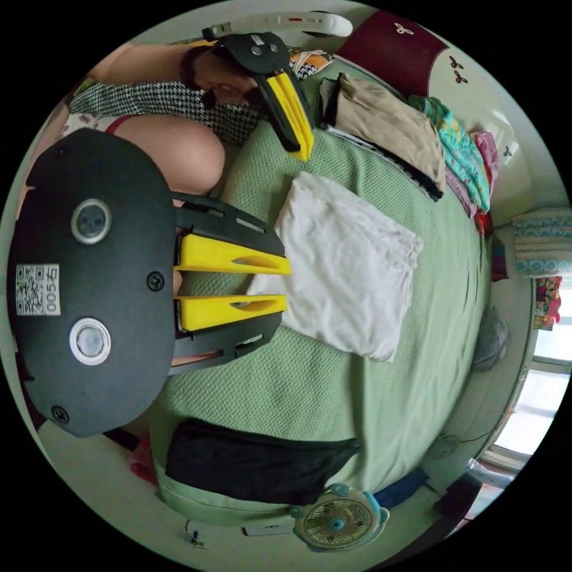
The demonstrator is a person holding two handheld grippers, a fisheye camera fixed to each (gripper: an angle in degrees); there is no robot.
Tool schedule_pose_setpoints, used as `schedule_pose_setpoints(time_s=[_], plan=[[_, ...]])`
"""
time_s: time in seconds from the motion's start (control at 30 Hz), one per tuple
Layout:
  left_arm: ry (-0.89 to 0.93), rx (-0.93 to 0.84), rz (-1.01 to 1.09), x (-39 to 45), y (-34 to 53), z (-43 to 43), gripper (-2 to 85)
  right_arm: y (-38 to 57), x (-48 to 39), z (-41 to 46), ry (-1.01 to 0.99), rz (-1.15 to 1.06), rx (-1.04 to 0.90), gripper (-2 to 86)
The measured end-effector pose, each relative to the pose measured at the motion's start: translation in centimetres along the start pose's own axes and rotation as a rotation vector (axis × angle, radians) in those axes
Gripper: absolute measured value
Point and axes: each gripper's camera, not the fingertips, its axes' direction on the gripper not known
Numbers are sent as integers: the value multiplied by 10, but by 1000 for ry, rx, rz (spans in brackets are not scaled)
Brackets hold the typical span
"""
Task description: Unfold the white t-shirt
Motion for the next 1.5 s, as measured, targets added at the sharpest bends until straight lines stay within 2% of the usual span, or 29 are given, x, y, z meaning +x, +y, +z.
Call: schedule_pose_setpoints(time_s=[0.17, 0.47, 1.03, 1.5], plan=[[-9, -102, 22, 10, -29, 52, 1, -13, -16, 48, 31, 15, -59, 32], [35, -119, -10, 15, -47, 78, -6, 2, -16, 75, 4, 57, -39, 12], [-32, -60, 17, 38, -54, 100, -6, 33, -37, 91, 58, 22, 10, -1], [-10, -56, 6, 38, -57, 111, -6, 51, -54, 103, 84, 6, 21, -4]])
